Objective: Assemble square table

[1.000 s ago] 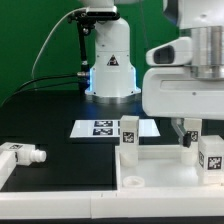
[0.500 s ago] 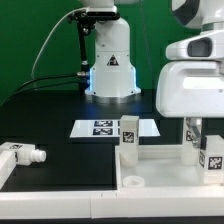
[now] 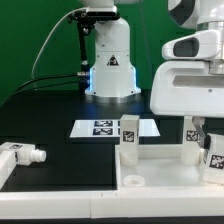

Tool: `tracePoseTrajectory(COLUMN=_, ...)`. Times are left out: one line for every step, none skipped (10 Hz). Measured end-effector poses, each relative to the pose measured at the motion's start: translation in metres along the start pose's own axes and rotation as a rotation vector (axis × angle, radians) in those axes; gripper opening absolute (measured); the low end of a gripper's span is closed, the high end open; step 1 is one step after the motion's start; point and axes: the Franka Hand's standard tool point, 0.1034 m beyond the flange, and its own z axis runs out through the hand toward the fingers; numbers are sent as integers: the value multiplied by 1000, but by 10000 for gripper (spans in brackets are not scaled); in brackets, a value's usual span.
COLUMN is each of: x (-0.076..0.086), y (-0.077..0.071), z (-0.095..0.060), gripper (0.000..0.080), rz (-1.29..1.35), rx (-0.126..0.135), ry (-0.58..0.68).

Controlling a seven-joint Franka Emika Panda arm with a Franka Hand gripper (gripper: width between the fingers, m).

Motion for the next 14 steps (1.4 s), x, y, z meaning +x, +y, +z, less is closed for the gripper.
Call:
tracePoseTrajectory(x=0, y=2, z=0, gripper=292, rz=144, rx=-10, ry=3)
tracePoseTrajectory(x=1, y=4, z=0, gripper=292, rz=256, rx=-20, ry=5)
tracePoseTrajectory(x=1, y=7, z=0, gripper=292, rz=390, rx=-19, ry=0)
tracePoseTrajectory(x=-1, y=10, z=1, gripper=292, rz=595, rx=-12, ry=-22)
tracePoseTrajectory(x=-3, y=11, z=1, gripper=292, rz=797, rx=-13, ry=-48)
tracePoseTrajectory(x=-4, y=11, z=0, gripper=292, rz=952, rx=-21, ry=-76)
tracePoseTrajectory(x=-3, y=13, z=2, gripper=292, rz=968, rx=-18, ry=-66)
tracePoseTrajectory(x=-3, y=14, z=2, gripper=292, rz=1030, rx=-22, ry=-67)
tracePoseTrajectory(x=-3, y=15, z=2, gripper=292, rz=1080, rx=-23, ry=-70)
tracePoseTrajectory(x=-3, y=16, z=2, gripper=292, rz=1154, rx=-25, ry=-72)
tracePoseTrajectory(x=-4, y=18, z=2, gripper=292, rz=1309, rx=-14, ry=-88)
tracePoseTrajectory(x=-4, y=19, z=3, gripper=292, rz=1377, rx=-9, ry=-96)
tracePoseTrajectory(x=-6, y=19, z=3, gripper=292, rz=1367, rx=2, ry=-86)
tracePoseTrajectory(x=-6, y=19, z=3, gripper=389, rz=1366, rx=1, ry=-85)
